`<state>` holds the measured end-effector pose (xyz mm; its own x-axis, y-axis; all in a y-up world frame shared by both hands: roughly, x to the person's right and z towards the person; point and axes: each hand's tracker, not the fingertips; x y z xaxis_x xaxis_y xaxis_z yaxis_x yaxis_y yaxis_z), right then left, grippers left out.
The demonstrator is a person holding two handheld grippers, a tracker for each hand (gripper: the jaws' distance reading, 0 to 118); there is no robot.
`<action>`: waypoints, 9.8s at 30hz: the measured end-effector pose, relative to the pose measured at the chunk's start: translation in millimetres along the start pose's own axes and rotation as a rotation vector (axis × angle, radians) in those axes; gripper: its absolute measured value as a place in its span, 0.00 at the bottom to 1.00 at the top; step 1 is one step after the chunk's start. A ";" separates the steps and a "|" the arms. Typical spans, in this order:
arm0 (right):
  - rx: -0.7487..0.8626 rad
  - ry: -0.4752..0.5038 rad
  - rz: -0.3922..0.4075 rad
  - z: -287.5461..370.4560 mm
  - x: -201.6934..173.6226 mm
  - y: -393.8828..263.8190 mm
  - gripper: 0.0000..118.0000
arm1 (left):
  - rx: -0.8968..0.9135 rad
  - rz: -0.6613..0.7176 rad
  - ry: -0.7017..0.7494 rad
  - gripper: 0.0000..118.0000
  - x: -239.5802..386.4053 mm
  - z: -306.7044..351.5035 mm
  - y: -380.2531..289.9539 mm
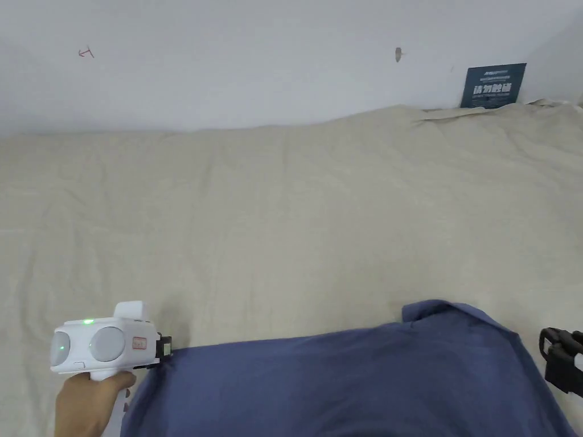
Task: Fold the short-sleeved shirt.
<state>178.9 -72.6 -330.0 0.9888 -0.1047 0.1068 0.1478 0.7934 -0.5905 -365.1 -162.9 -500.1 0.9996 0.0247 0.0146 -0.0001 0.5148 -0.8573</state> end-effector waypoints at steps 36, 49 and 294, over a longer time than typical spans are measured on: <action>-0.174 0.074 0.122 -80.4 5.4 40.5 0.03 | 0.185 -0.006 -0.061 0.00 -5.3 106.1 -21.7; -0.092 0.222 0.035 66.5 39.7 15.9 0.03 | 0.230 0.010 -0.053 0.00 -17.7 179.6 -68.8; 0.160 0.097 -0.029 205.4 18.7 -46.7 0.00 | 0.034 0.071 -0.588 0.38 78.9 185.6 -174.9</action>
<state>185.7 11.6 -136.1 0.9829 -0.1800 0.0399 0.1784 0.8736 -0.4528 -291.5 -92.0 -253.5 0.8134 0.5258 0.2490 -0.0772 0.5217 -0.8496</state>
